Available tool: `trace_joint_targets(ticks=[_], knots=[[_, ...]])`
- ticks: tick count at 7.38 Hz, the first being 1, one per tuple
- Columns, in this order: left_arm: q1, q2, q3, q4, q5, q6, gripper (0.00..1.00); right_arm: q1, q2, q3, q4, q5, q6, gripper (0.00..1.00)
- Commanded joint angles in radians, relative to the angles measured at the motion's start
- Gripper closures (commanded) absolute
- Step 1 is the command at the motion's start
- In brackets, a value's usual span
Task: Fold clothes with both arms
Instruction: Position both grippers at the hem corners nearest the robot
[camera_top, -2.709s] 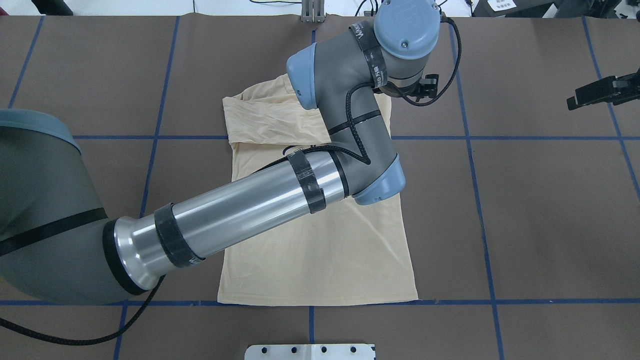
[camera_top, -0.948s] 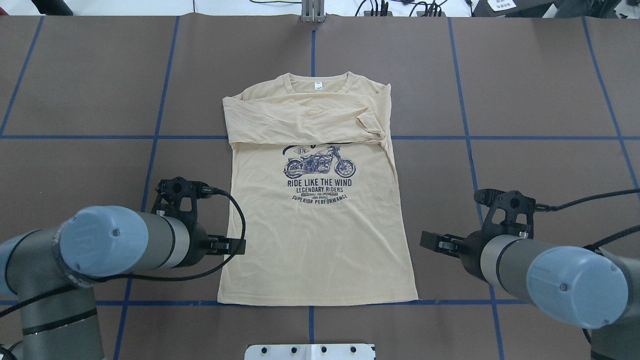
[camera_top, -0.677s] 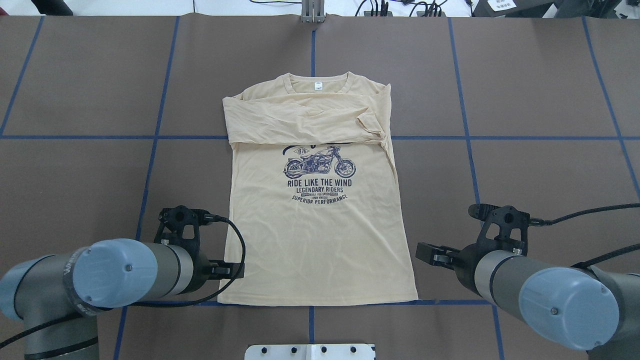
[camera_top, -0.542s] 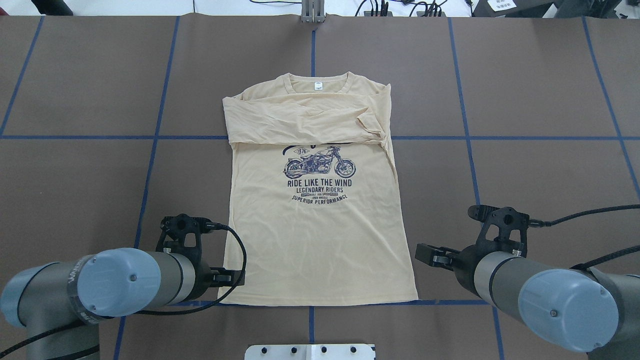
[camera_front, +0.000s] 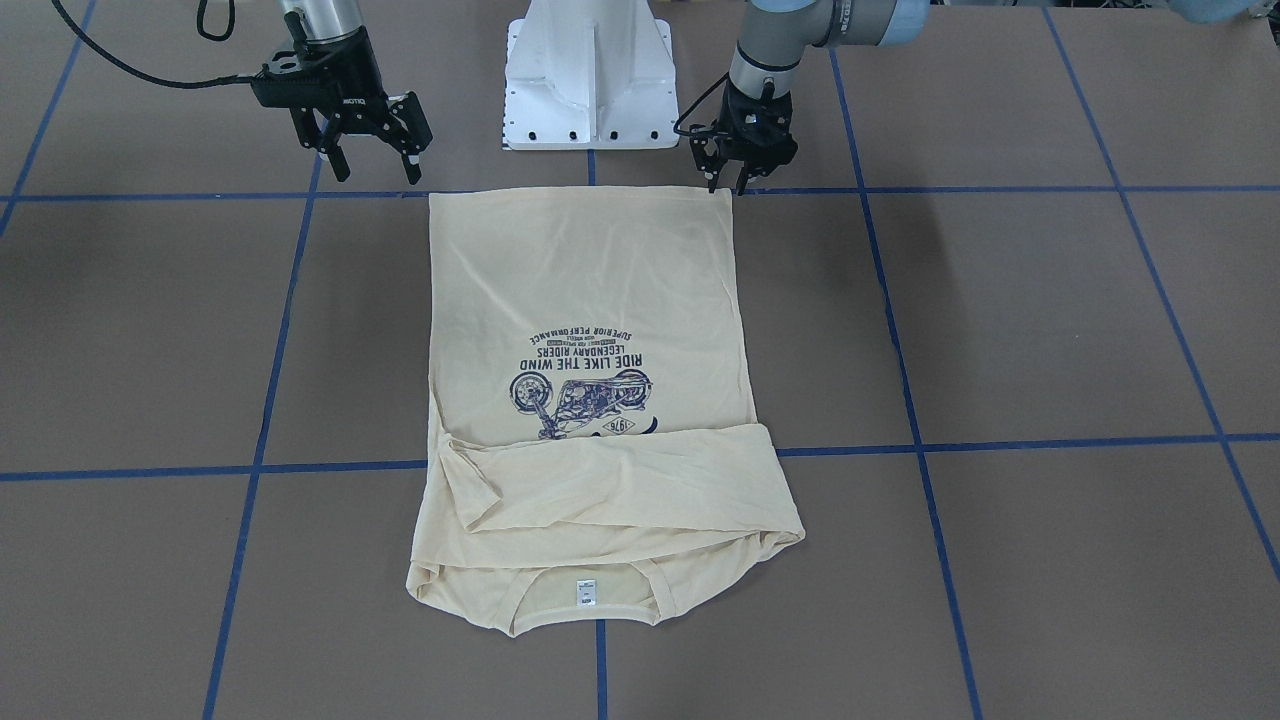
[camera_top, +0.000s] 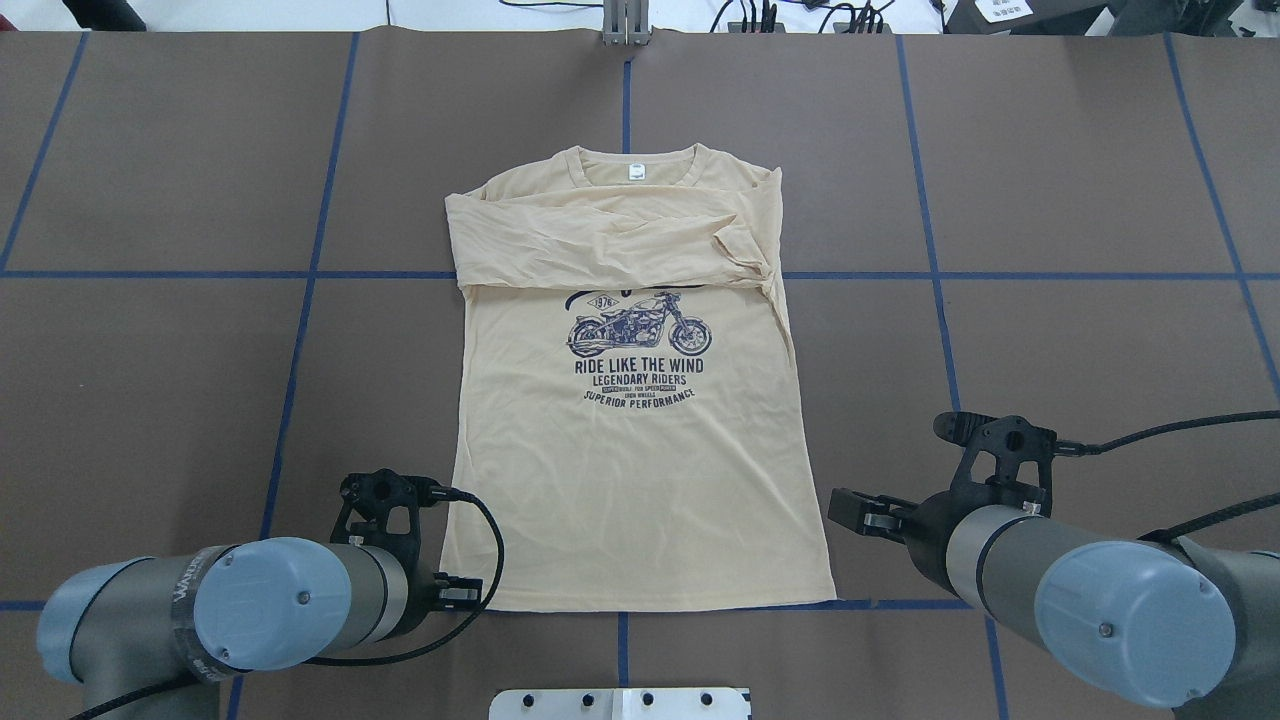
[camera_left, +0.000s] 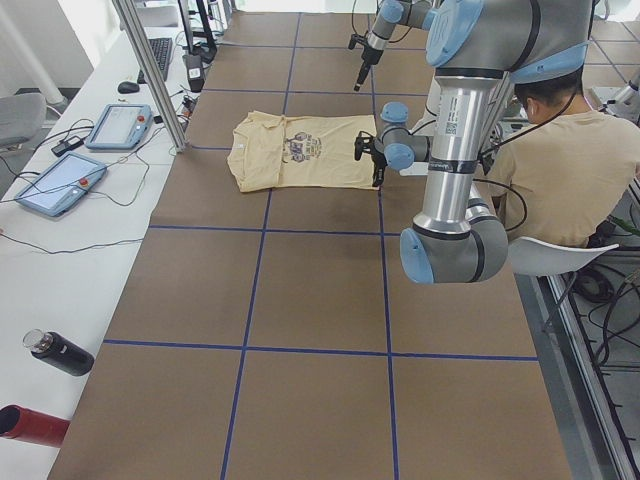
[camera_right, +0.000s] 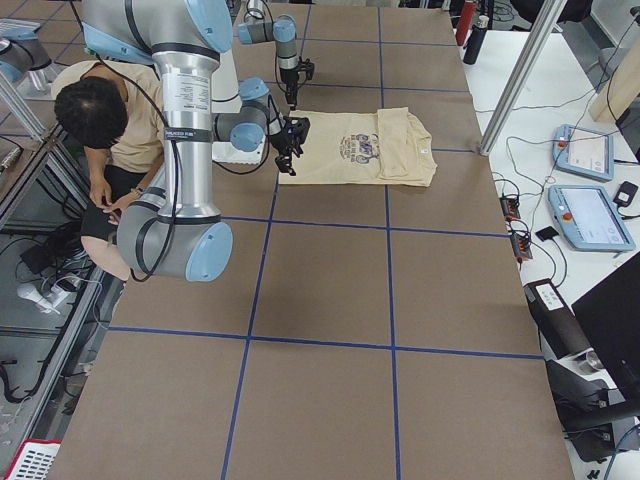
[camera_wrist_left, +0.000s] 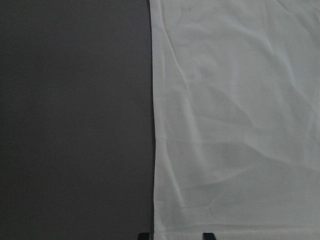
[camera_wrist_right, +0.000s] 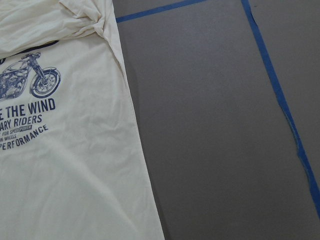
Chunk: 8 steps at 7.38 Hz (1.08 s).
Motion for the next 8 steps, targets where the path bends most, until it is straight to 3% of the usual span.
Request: trace_joint_targets(ticks=[1, 8], knots=[[0.003, -0.002, 0.012, 0.002, -0.002, 0.005, 0.6, -0.001, 0.0, -0.001, 0.0, -0.001, 0.0, 0.01], [0.008, -0.005, 0.033, -0.002, -0.005, -0.003, 0.7, -0.012, 0.0, -0.001, 0.0, -0.011, 0.0, 0.01]])
